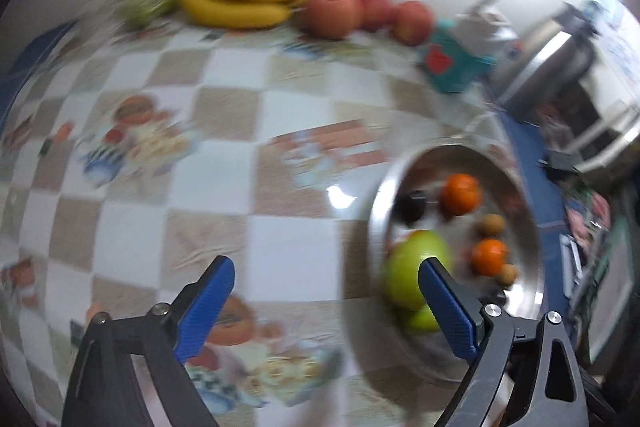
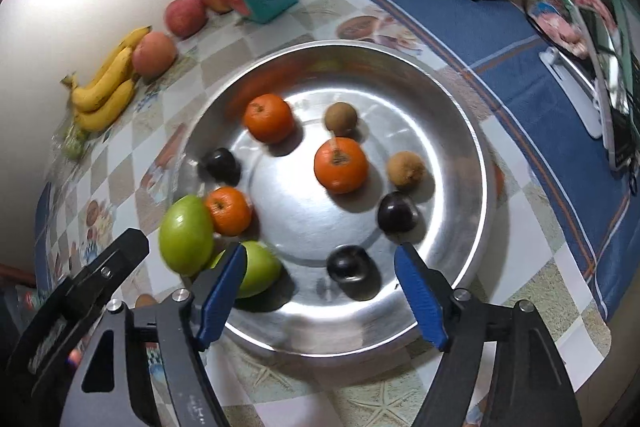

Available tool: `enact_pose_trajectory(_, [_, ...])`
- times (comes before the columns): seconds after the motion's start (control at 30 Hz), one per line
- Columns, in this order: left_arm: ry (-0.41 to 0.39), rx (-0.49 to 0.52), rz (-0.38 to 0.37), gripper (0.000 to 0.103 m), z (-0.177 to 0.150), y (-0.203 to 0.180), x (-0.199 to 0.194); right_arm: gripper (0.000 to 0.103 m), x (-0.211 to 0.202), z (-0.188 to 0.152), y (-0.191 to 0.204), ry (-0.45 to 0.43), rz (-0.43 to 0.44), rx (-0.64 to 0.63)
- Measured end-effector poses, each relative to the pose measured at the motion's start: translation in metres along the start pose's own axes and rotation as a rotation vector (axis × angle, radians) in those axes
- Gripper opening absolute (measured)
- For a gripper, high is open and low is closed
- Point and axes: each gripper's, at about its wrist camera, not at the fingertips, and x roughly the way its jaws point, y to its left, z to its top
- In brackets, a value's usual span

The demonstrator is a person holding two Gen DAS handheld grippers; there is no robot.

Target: Organize fruits

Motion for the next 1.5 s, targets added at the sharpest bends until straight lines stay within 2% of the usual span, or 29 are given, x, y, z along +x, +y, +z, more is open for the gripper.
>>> enact_pose_trajectory(0.07, [0.006,-0.029,0.046,0.099,-0.003,0.011,0.003,0.087,0.000,-0.003,0.005,-0.002,-0.002,-0.020])
enact_pose_trajectory(0.13, [0.019,-0.049,0.104,0.102,-0.006,0.023,0.006,0.088,-0.001,-0.005,0.009,-0.008,0.000,-0.043])
enact_pose_trajectory(0.23, [0.038,-0.079,0.169,0.102,-0.011,0.039,0.009,0.098,-0.003,-0.009,0.015,-0.021,-0.001,-0.077])
enact_pose_trajectory(0.43, [0.020,-0.094,0.300,0.102,-0.019,0.058,0.003,0.098,-0.007,-0.018,0.025,-0.060,0.015,-0.129])
enact_pose_trajectory(0.57, [0.011,-0.107,0.353,0.102,-0.028,0.068,-0.004,0.098,-0.008,-0.023,0.027,-0.085,0.043,-0.140])
enact_pose_trajectory(0.7, [-0.026,-0.097,0.438,0.102,-0.036,0.073,-0.016,0.098,-0.008,-0.032,0.030,-0.089,0.036,-0.157])
enact_pose_trajectory(0.87, [-0.032,-0.127,0.463,0.102,-0.044,0.082,-0.028,0.098,-0.012,-0.045,0.033,-0.093,0.036,-0.183])
enact_pose_trajectory(0.97, [-0.018,-0.113,0.527,0.102,-0.051,0.085,-0.030,0.098,-0.013,-0.051,0.033,-0.089,0.045,-0.190])
enact_pose_trajectory(1.37, [-0.001,-0.098,0.502,0.102,-0.074,0.088,-0.041,0.098,-0.014,-0.069,0.034,-0.077,0.044,-0.198])
enact_pose_trajectory(1.5, [-0.026,-0.115,0.501,0.102,-0.078,0.091,-0.053,0.098,-0.020,-0.073,0.034,-0.083,0.047,-0.196])
